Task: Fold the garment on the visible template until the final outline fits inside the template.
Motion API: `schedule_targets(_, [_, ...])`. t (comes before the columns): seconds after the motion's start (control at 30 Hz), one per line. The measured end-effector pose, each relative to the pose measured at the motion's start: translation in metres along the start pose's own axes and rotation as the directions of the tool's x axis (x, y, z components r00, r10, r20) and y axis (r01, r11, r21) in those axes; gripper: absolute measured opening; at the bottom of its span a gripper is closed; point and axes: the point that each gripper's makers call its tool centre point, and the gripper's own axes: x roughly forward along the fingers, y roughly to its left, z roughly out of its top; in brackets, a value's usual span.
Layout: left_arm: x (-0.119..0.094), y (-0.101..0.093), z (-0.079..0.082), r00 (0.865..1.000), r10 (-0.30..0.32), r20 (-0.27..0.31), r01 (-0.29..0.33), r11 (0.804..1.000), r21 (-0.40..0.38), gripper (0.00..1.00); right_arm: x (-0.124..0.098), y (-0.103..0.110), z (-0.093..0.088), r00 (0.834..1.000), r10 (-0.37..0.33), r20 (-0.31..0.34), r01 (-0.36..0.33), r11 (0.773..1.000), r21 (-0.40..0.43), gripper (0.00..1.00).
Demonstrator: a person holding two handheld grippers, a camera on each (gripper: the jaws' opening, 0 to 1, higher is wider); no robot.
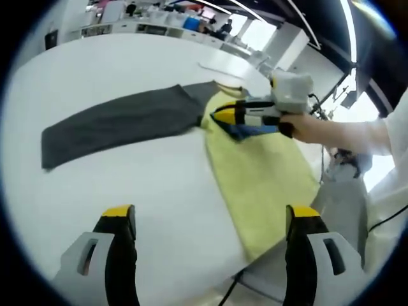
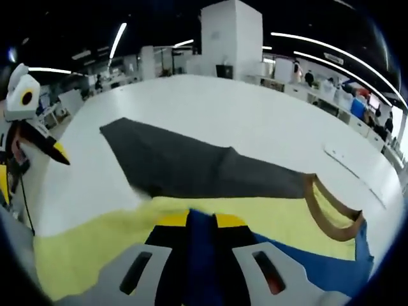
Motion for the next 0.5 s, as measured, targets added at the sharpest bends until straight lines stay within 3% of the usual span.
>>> schedule_targets(0.23, [0.001,0.002,-0.002,1.0,0.004,-0.004,-0.004,1.0,-0.008,0.94,0.0,0.0,-0.001,1.0,-0.02,-0.017,0.019,0.997,-0.069,0.04])
schedule_targets(0.37, [0.003,0.001,0.002,1.0,0.0,-0.001,0.0,1.0,-0.005,0.94,-0.001,0.0,0.001,1.0,-0.024,-0.008,0.024,0.998,-0.058,0.02])
schedule_targets(0.5, [0.003,0.002,0.005,1.0,0.001,0.003,-0.001,1.0,-0.003,0.94,-0.003,-0.008,0.018,0.997,-0.053,0.054,0.053,0.999,-0.01,0.02])
